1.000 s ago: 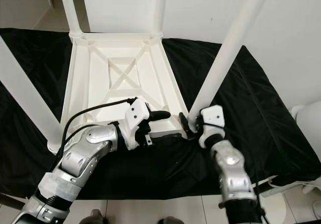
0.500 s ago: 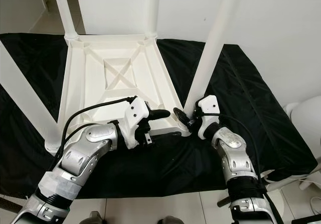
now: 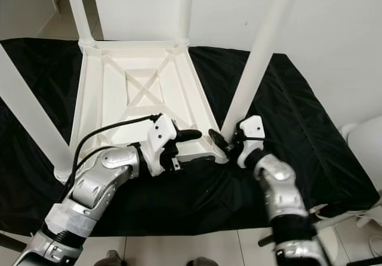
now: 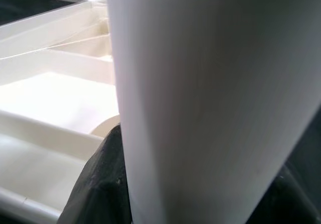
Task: Building children table
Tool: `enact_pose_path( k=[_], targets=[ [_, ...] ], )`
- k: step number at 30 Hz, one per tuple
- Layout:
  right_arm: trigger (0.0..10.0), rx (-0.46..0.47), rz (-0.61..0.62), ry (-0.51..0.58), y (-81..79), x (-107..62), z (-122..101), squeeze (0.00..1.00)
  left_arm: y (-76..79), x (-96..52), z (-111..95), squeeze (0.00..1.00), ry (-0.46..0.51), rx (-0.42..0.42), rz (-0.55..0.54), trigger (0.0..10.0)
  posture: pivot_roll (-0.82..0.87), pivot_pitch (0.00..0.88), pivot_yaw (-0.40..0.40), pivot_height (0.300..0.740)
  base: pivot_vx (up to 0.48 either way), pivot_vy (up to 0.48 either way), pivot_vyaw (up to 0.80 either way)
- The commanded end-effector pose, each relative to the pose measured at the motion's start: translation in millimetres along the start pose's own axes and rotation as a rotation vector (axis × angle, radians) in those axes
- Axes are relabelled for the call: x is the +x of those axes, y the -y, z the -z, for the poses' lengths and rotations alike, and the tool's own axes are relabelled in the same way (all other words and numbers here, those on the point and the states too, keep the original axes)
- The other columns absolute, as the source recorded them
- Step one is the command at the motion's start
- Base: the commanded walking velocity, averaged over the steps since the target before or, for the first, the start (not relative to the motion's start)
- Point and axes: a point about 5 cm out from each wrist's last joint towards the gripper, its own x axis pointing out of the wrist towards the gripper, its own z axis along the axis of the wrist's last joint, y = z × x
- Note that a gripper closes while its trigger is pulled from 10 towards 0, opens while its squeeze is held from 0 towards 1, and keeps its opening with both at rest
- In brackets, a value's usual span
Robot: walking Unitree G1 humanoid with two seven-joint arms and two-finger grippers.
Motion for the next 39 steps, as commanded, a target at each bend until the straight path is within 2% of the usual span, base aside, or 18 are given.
enact_pose_path(
  k=[1,4,5,6,7,10,14,18,25,26,28,29,31,32,36,37,38,39],
  targets=[
    [10.0,0.016,0.055,-0.074,1.7,-3.3,13,0.0,0.2,1.4,-1,0.0,0.001,0.0,-0.008,10.0,0.04,0.0,-0.076,0.74,0.0,0.0,0.0],
    [10.0,0.034,0.234,-0.057,-0.4,-1.7,12,0.0,0.8,1.5,0,0.0,0.002,-0.003,-0.007,10.0,0.03,0.0,-0.073,0.74,0.0,0.0,0.0],
    [10.0,0.034,0.234,-0.057,-0.4,-1.7,12,0.0,0.8,1.5,0,0.0,0.002,-0.003,-0.007,10.0,0.03,0.0,-0.073,0.74,0.0,0.0,0.0],
    [10.0,0.058,0.348,-0.047,-2.1,-1.5,11,0.0,1.1,2.2,0,0.0,0.001,-0.002,-0.003,10.0,0.03,0.0,-0.071,0.74,0.0,0.0,0.0],
    [10.0,0.058,0.348,-0.047,-2.1,-1.5,11,0.0,1.1,2.2,0,0.0,0.001,-0.002,-0.003,10.0,0.03,0.0,-0.071,0.74,0.0,0.0,0.0],
    [10.0,0.124,0.609,-0.033,-13.8,-3.4,12,0.0,0.5,4.6,-1,0.0,0.006,-0.001,0.002,10.0,0.02,0.0,-0.076,0.74,0.0,0.0,0.0],
    [10.0,0.132,0.668,-0.041,-27.0,-1.3,15,0.0,0.1,5.0,-1,0.0,0.009,0.0,-0.002,10.0,0.03,0.0,-0.081,0.74,0.0,0.0,0.0],
    [10.0,0.156,0.621,-0.042,-42.9,5.7,14,0.0,-0.5,4.3,-1,0.0,0.01,0.001,-0.01,10.0,0.04,0.0,-0.086,0.74,0.0,0.0,0.0],
    [10.0,0.141,0.621,-0.019,-36.3,1.0,8,0.0,1.3,2.9,1,0.0,0.008,-0.003,-0.012,10.0,0.03,0.0,-0.09,0.74,0.0,0.0,0.0],
    [10.0,0.144,0.618,-0.01,-34.0,-1.5,6,0.89,1.8,2.7,1,0.0,0.008,-0.004,-0.011,10.0,0.03,0.0,-0.092,0.74,0.0,0.0,0.0],
    [10.0,0.144,0.618,-0.01,-34.0,-1.5,6,0.89,1.8,2.7,1,0.0,0.008,-0.004,-0.011,10.0,0.03,0.0,-0.092,0.74,0.0,0.0,0.0],
    [10.0,0.149,0.611,0.001,-32.1,-3.6,4,1.0,2.0,2.6,1,0.0,0.007,-0.005,-0.011,10.0,0.03,0.0,-0.093,0.74,0.0,0.0,0.0],
    [10.0,0.148,0.532,0.029,-26.4,-10.8,1,1.0,2.6,2.5,1,0.0,0.007,-0.005,-0.009,10.0,0.03,0.0,-0.092,0.74,0.0,0.0,0.0],
    [10.0,0.091,0.501,0.038,-17.6,-19.9,2,1.0,3.1,2.8,1,0.0,0.007,-0.005,-0.005,10.0,0.03,0.0,-0.091,0.74,0.0,0.0,0.0],
    [10.0,0.084,0.489,0.034,-13.3,-24.4,4,1.0,2.6,3.0,1,0.0,0.008,-0.004,-0.004,10.0,0.03,0.0,-0.091,0.74,0.0,0.0,0.0],
    [10.0,0.079,0.419,0.021,-10.4,-28.9,8,0.23,3.0,2.9,0,0.0,0.008,-0.004,-0.001,10.0,0.03,0.0,-0.089,0.74,0.0,0.0,0.0],
    [10.0,0.074,0.368,0.01,-8.1,-32.4,11,0.23,3.3,3.0,0,0.0,0.008,-0.004,0.002,10.0,0.03,0.0,-0.088,0.74,0.0,0.0,0.0],
    [10.0,0.062,0.245,-0.007,-3.5,-39.3,14,0.0,4.8,2.1,0,0.0,0.006,-0.004,0.008,10.0,0.03,0.0,-0.085,0.74,0.0,0.0,0.0]
  ],
)
